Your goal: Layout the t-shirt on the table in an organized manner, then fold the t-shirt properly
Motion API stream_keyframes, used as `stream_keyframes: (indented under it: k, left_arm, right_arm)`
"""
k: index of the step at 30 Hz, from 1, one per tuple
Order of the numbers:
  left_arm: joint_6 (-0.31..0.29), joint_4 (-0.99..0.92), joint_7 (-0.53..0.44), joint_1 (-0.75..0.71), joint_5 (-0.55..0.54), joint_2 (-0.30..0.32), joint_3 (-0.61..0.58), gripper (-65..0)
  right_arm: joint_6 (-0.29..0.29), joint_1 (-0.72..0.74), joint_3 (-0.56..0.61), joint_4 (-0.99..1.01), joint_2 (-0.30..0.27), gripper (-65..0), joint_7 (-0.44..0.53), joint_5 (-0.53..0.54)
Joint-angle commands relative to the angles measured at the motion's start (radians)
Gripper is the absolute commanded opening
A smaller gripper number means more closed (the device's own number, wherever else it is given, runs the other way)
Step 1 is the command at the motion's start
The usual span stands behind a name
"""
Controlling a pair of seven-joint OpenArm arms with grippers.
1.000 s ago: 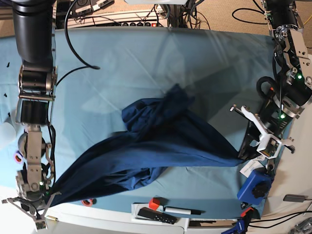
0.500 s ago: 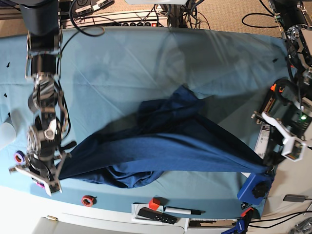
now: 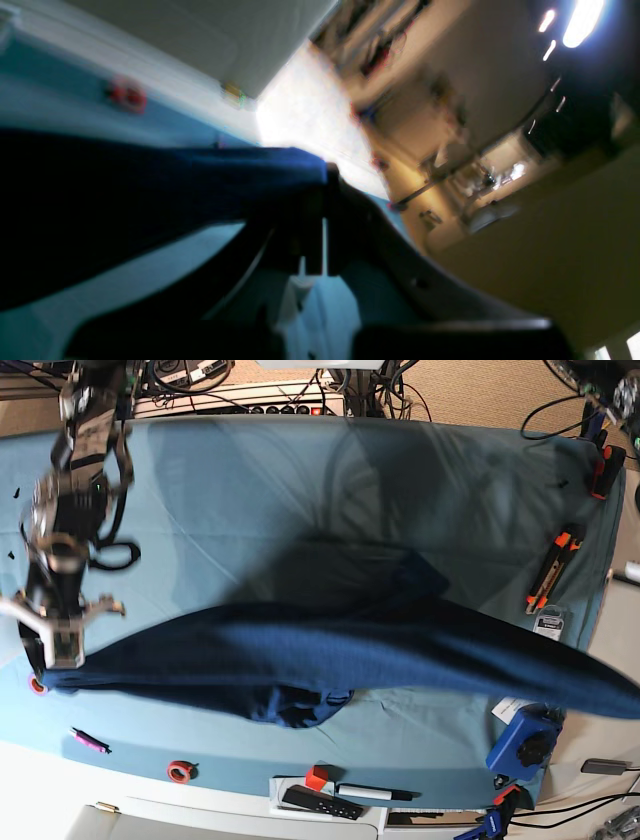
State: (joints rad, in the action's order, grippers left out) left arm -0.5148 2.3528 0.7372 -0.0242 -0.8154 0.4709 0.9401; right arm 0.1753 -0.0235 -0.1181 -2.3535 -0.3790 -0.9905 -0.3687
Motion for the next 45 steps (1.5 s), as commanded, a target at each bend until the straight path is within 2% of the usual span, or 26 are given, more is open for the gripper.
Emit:
stream_keyframes:
  k: [1,2,8,13,17,20,23,25,28,30,33,35,38,39,41,45]
  left_arm:
    - [0.015,0.003,-0.023,0.001,-0.002,0.017,0.037,-65.0]
    - [0.016,0.003,-0.023,-0.003,-0.002,0.017,0.067,-65.0]
    - [-0.003,0.003,-0.020,-0.030,-0.088,0.052,0.270,-65.0]
    - [-0.003,0.003,-0.019,-0.043,-0.106,0.132,0.433,-65.0]
    - [0.025,0.003,-0.022,-0.045,-0.111,0.211,0.531,-65.0]
    - [0.006,0.003,-0.023,-0.079,-0.121,0.251,0.483,-65.0]
    - [-0.001,0.003,-0.029,-0.081,-0.103,0.261,0.419,-65.0]
    - [0.022,0.003,-0.031,-0.081,-0.080,0.260,0.408,-65.0]
    - [0.024,0.003,-0.026,-0.082,-0.060,0.261,0.420,-65.0]
    - [0.024,0.003,-0.016,-0.081,-0.062,0.260,0.434,-65.0]
    - [0.023,0.003,-0.015,-0.081,-0.079,0.260,0.417,-65.0]
    - [0.023,0.003,-0.016,-0.081,-0.076,0.257,0.382,-65.0]
    - [0.024,0.003,-0.019,-0.083,-0.055,0.236,0.351,-65.0]
    - [0.023,0.003,-0.019,-0.087,-0.052,0.227,0.350,-65.0]
    - [0.023,0.003,-0.018,-0.101,-0.052,0.209,0.349,-65.0]
    - [0.016,0.003,-0.019,-0.114,-0.056,0.186,0.344,-65.0]
  right_arm:
    - [-0.008,-0.017,-0.017,-0.003,-0.012,-65.0,0.010,-0.014]
    - [-0.008,-0.034,-0.027,-0.003,-0.014,-65.0,0.034,-0.022]
    - [-0.008,-0.088,-0.064,-0.003,-0.019,-65.0,0.038,-0.036]
    - [-0.009,-0.090,-0.111,-0.003,-0.020,-65.0,0.050,-0.036]
    - [-0.047,-0.090,-0.139,-0.003,-0.020,-65.0,0.085,-0.018]
    - [-0.032,-0.081,-0.138,-0.003,-0.014,-65.0,0.113,0.129]
    - [0.097,-0.113,-0.138,-0.003,0.008,-65.0,0.114,0.308]
    - [0.136,-0.166,-0.138,-0.003,0.011,-65.0,0.122,0.410]
    - [0.123,-0.184,-0.142,-0.003,0.011,-65.0,0.193,0.422]
    - [0.095,-0.140,-0.149,-0.003,0.015,-65.0,0.189,0.421]
    - [0.083,-0.084,-0.152,-0.003,0.066,-65.0,0.201,0.430]
    - [0.118,-0.080,-0.151,-0.003,0.104,-65.0,0.208,0.509]
    - [0.254,-0.125,-0.151,-0.003,0.146,-65.0,0.198,0.652]
    - [0.296,-0.135,-0.151,-0.003,0.150,-65.0,0.225,0.707]
    - [0.329,-0.142,-0.150,-0.003,0.150,-65.0,0.238,0.726]
    - [0.320,-0.107,-0.150,-0.003,0.155,-65.0,0.266,0.751]
